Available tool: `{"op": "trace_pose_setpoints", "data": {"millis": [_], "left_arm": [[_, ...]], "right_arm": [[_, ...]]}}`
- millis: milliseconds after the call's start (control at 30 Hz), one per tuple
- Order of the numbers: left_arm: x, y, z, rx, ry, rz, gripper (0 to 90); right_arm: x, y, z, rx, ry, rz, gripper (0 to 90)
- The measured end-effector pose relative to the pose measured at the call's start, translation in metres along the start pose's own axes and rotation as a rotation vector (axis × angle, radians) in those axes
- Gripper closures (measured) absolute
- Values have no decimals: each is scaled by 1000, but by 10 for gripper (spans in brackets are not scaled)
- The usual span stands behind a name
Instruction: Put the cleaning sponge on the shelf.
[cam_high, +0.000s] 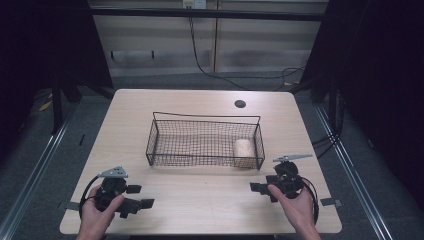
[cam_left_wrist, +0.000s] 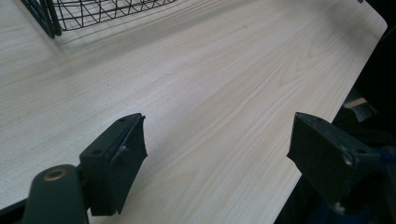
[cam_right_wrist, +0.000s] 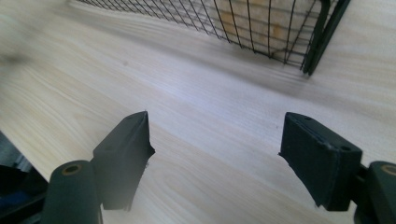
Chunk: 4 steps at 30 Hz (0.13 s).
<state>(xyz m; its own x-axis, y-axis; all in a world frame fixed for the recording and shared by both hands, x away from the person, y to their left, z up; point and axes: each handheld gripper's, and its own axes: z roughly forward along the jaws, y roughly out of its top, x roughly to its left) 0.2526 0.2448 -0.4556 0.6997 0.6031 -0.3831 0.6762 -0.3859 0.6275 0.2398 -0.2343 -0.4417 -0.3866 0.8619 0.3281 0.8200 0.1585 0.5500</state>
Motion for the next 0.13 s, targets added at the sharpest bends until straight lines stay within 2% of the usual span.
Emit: {"op": "trace_pose_setpoints", "data": {"millis": [133], "left_arm": [[0,0,-1,-1,-7,2,185]], "right_arm": [[-1,-6,5,-1,-14,3,240]]}}
